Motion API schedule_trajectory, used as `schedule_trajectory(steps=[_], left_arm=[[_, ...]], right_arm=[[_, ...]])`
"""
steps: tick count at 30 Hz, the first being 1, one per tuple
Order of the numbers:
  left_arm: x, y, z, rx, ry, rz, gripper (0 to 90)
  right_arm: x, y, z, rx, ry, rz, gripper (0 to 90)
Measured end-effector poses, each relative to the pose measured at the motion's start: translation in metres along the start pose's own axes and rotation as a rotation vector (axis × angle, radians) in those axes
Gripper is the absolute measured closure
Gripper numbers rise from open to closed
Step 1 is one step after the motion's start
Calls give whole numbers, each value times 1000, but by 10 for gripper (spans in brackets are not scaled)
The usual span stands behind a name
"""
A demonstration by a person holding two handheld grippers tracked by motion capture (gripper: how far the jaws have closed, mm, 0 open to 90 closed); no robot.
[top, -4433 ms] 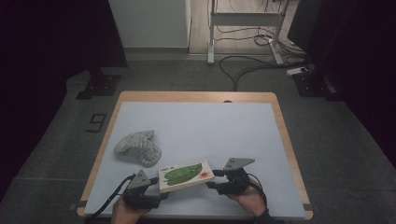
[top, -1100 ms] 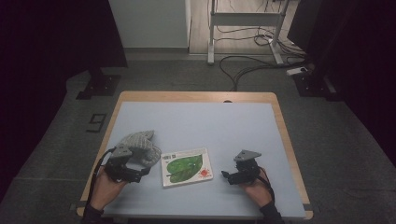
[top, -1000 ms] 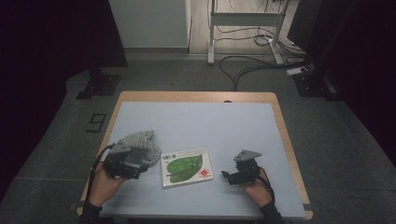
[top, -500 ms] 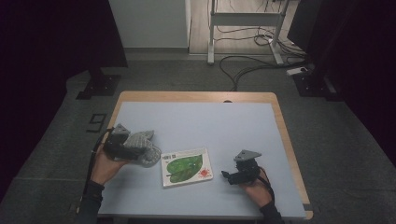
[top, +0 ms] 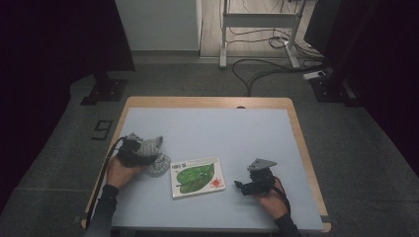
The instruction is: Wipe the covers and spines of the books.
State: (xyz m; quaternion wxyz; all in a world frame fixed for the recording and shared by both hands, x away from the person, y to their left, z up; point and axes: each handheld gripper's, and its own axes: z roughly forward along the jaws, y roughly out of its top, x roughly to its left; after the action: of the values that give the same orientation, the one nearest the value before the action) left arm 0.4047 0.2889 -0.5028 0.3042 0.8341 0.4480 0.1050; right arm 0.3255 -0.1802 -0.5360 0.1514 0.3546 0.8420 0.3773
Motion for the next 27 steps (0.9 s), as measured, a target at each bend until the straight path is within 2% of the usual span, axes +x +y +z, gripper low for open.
schedule_trajectory(steps=[4,7,9,12,14,16,21,24,27], left_arm=[[-2,-4,-3,-5,-5,18,396],[-5,-3,-7,-2,8,55,524],[-8,-1,-12,-1,14,68,561],[-11,3,-23,-14,5,77,567],[-14,5,-34,-50,-7,75,566],[-16,7,-43,-64,-18,74,566],[-30,19,-62,-93,-40,106,563],[-45,25,-64,-102,-55,138,561],[-58,28,-57,-96,-83,158,559]], right_arm=[[0,0,0,2,1,0,113],[0,0,0,2,1,-1,114],[0,0,0,1,1,-1,114],[0,0,0,1,1,-1,114],[0,0,0,0,0,-1,114],[0,0,0,1,1,-1,114],[0,0,0,1,1,-1,114],[0,0,0,1,1,-1,114],[0,0,0,2,1,1,114]])
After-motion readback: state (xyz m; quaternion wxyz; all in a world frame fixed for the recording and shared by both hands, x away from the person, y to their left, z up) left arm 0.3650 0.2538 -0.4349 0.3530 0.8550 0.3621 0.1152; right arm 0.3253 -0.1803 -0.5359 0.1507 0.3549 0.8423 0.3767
